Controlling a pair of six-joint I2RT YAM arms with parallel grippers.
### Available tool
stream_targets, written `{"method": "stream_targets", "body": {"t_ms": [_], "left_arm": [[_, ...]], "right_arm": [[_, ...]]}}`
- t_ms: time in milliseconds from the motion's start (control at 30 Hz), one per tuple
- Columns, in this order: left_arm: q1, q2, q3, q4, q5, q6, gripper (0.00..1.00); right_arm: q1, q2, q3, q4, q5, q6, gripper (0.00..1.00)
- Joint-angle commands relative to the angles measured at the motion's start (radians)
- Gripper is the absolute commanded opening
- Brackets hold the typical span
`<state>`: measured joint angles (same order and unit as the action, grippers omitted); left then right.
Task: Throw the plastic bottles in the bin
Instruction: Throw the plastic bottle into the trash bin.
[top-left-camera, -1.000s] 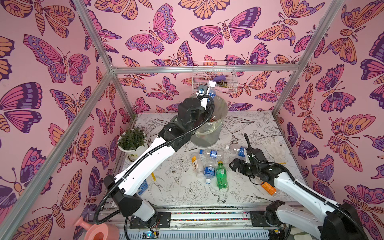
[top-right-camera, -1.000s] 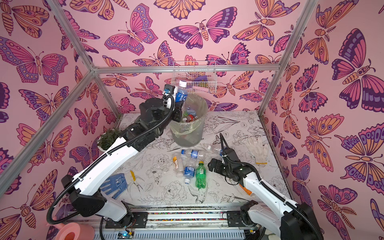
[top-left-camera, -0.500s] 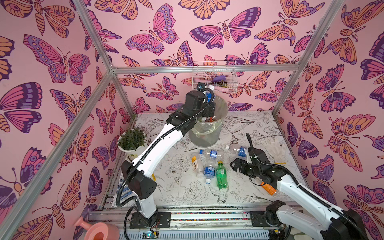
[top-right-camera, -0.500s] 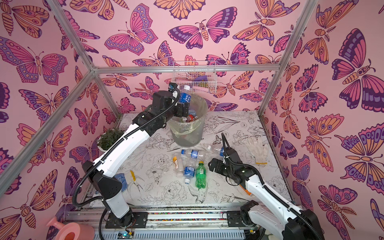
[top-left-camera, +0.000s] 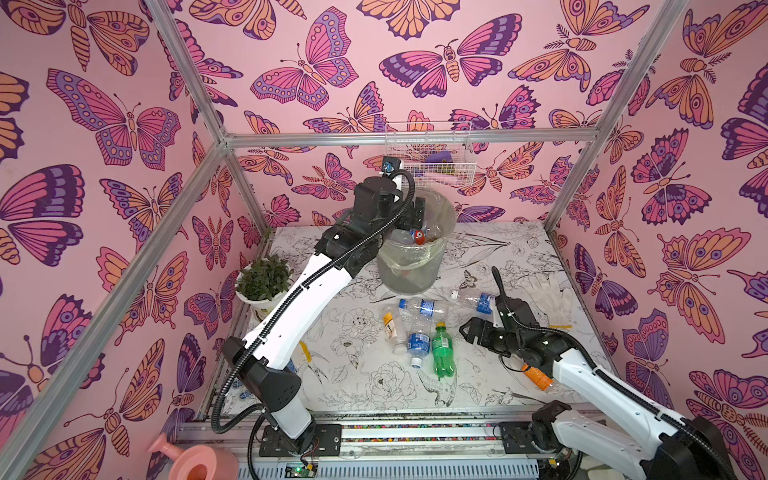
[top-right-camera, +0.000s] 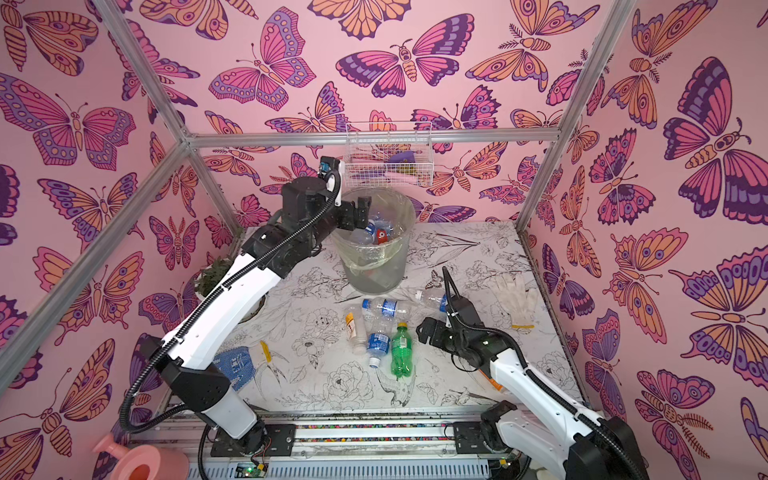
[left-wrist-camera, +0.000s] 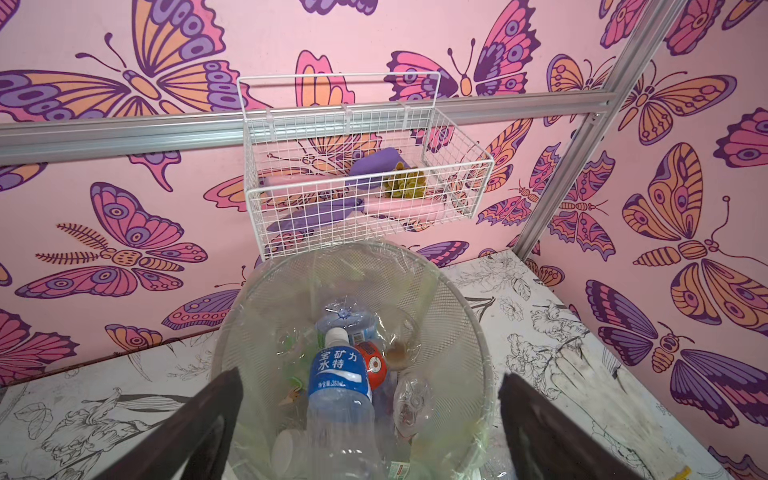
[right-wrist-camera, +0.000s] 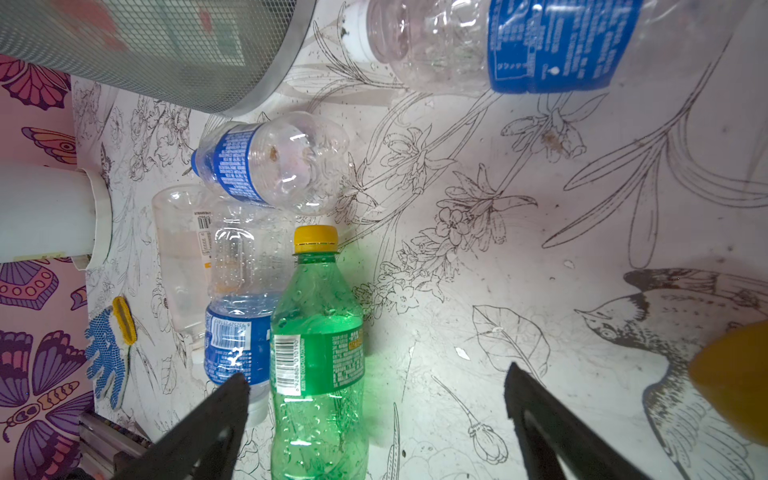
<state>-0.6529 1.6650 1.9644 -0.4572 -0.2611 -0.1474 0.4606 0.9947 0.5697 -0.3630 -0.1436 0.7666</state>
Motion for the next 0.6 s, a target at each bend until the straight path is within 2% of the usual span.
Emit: {"method": "stream_targets", "body": {"t_ms": [0,300,400,567], "left_arm": [[0.001,-0.005,-0.013,0.009,0.006,-0.005,0.98],[-0.001,-0.058,-0.074,0.015,0.015,-0.022,0.98],[-0.011,-0.127,-0.169,0.046,0.015,-0.029,0.98],[-0.043,-0.323,-0.443,0.146,-0.007,-0.061,0.98]], "right_arm": [[0.009,-0.003,-0.007,-0.008,0.002,0.015,0.97],[0.009,-0.002,-0.005,-0.007,-0.001,0.016,0.97],[0.010,-0.004,-0.006,-0.014,0.001,0.008,0.97],[0.039,0.020,0.017,-0.024,0.014,-0.021,0.97]]}}
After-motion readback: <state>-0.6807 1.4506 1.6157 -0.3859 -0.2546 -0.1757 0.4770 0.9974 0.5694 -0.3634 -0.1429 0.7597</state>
